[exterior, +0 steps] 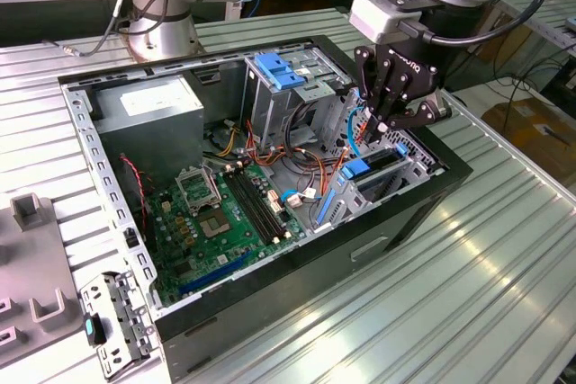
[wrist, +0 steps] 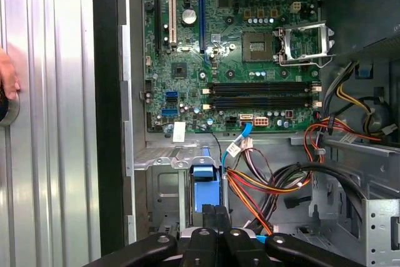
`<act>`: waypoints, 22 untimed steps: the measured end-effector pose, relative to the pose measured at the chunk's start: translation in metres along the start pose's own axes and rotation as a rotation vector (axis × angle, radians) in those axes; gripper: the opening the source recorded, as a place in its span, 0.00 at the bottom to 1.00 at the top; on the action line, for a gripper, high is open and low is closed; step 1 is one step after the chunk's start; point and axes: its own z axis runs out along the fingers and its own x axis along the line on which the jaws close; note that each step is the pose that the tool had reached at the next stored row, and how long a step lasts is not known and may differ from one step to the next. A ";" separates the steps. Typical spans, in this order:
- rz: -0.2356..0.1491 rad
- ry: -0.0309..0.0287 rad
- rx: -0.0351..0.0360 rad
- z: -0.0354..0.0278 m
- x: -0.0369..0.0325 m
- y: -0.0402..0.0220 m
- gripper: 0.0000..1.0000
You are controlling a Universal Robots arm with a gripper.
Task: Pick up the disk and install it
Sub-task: 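Insert the first disk wire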
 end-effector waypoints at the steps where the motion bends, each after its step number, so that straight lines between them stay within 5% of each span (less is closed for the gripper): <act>1: 0.000 -0.0001 0.0000 0.0000 0.0000 0.0000 0.11; 4: 0.000 -0.0002 0.0000 0.0001 0.0000 -0.0032 0.11; 8: 0.000 0.0004 -0.0006 0.0014 -0.0005 -0.0173 0.11; 22: 0.000 0.0003 -0.0006 0.0015 -0.0007 -0.0238 0.11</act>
